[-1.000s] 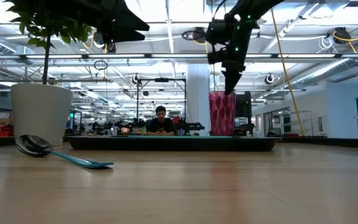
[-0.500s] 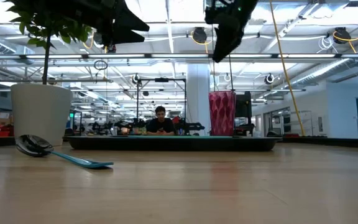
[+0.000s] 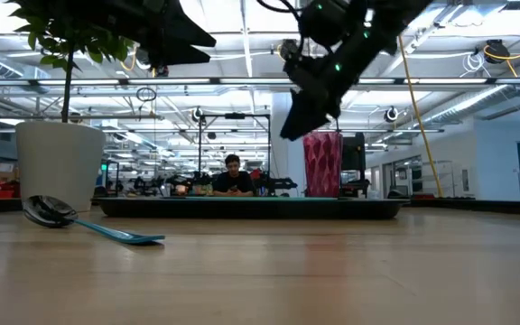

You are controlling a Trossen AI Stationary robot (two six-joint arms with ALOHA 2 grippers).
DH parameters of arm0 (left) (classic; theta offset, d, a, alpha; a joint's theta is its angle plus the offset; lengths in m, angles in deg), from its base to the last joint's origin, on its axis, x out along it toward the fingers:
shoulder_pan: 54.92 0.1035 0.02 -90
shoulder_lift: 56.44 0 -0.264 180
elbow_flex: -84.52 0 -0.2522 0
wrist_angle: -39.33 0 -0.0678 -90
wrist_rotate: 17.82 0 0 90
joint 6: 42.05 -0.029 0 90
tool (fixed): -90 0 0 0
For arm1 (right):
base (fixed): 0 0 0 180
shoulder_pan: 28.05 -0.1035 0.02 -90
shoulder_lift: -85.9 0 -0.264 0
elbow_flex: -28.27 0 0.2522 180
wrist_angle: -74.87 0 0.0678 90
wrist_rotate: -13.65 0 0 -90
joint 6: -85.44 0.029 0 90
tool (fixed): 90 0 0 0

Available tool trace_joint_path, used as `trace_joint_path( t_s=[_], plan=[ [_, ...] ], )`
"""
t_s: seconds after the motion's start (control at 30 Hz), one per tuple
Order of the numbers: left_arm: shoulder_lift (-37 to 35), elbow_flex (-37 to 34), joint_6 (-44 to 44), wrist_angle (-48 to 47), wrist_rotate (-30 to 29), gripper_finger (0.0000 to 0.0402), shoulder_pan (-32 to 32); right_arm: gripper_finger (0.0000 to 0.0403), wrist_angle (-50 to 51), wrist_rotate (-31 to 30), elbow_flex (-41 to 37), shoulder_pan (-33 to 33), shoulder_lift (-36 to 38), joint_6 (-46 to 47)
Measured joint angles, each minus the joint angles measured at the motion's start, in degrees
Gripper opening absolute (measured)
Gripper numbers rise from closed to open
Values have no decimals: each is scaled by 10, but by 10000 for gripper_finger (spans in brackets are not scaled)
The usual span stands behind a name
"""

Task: Pick and place plate/cup/fork/spoon on tray
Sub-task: Put the blue plate on the black serving tray to the bottom right of the red cup

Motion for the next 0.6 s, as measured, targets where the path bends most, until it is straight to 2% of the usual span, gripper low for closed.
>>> trace_joint_path(
  t_s=[0.1, 0.23, 0.4, 0.6],
  plan=[
    [0, 0, -13, -10, 32, 278, 0, 226, -51, -34, -49, 0, 0, -2],
    [0, 0, -23, -12, 41, 278, 0, 226, -34, -36, -61, 8, 0, -17],
    [0, 0, -24, -20, 41, 278, 0, 226, -28, 24, -61, 10, 0, -27],
    [0, 0, -19, -28, 41, 278, 0, 226, -8, 58, -61, 11, -7, -33]
  ],
)
